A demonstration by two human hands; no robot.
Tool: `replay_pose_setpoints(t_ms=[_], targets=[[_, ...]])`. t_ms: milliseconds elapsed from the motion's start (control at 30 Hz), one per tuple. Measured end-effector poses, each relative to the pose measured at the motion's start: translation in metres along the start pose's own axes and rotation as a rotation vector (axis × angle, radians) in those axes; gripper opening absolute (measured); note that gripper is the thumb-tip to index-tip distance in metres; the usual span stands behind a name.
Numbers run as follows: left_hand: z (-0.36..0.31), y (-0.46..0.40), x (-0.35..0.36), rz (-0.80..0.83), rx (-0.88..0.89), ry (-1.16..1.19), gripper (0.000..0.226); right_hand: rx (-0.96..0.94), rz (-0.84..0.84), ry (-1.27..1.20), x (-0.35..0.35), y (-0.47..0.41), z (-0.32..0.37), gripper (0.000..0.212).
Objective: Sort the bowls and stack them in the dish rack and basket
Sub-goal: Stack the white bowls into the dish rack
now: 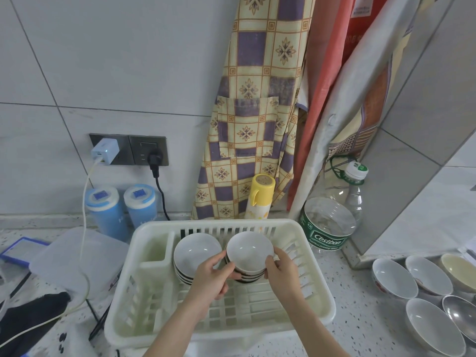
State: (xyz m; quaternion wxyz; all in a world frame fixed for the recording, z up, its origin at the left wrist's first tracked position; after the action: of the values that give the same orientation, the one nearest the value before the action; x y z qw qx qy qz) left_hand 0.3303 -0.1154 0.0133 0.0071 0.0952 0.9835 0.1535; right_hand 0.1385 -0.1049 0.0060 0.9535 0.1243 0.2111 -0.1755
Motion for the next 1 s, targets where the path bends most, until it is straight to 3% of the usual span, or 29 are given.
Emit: replay_pose_setpoints(t_ms=[267,667,800,1000], targets=[[0.0,0.0,0.001,0.023,-0.001,-0.03,0.059,0.008,0.028,-0.022,0.002,-0.001,0.001,0.033],[0.001,-0.002,0.0,0.021,-0.031,-0.014,0.056,0.037,0.034,-0.038,0.002,0.001,0.003,0.044],[-0.003,0.0,-0.006,-0.051,-0.045,0.082,0.045,0.067,-0.048,-0.153,-0.01,0.009,0.01,0.04],[-0.006,0.004,-0.021,-0.261,0.033,0.24,0.021,-0.048,-0.103,-0.263,-0.044,0.034,0.021,0.028]])
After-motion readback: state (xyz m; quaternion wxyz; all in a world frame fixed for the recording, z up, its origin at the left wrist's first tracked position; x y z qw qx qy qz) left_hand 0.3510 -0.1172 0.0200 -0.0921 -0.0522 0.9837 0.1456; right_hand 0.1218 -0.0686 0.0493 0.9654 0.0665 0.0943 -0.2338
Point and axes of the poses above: each hand's wrist, its own y-axis away from the middle knuckle, its own x-axis out of the palm, z = x × y, the point moved 4 cm from there along -y, towards the middle knuckle, and after that the axes turned 4 degrees about x, right-handed, at the moved point
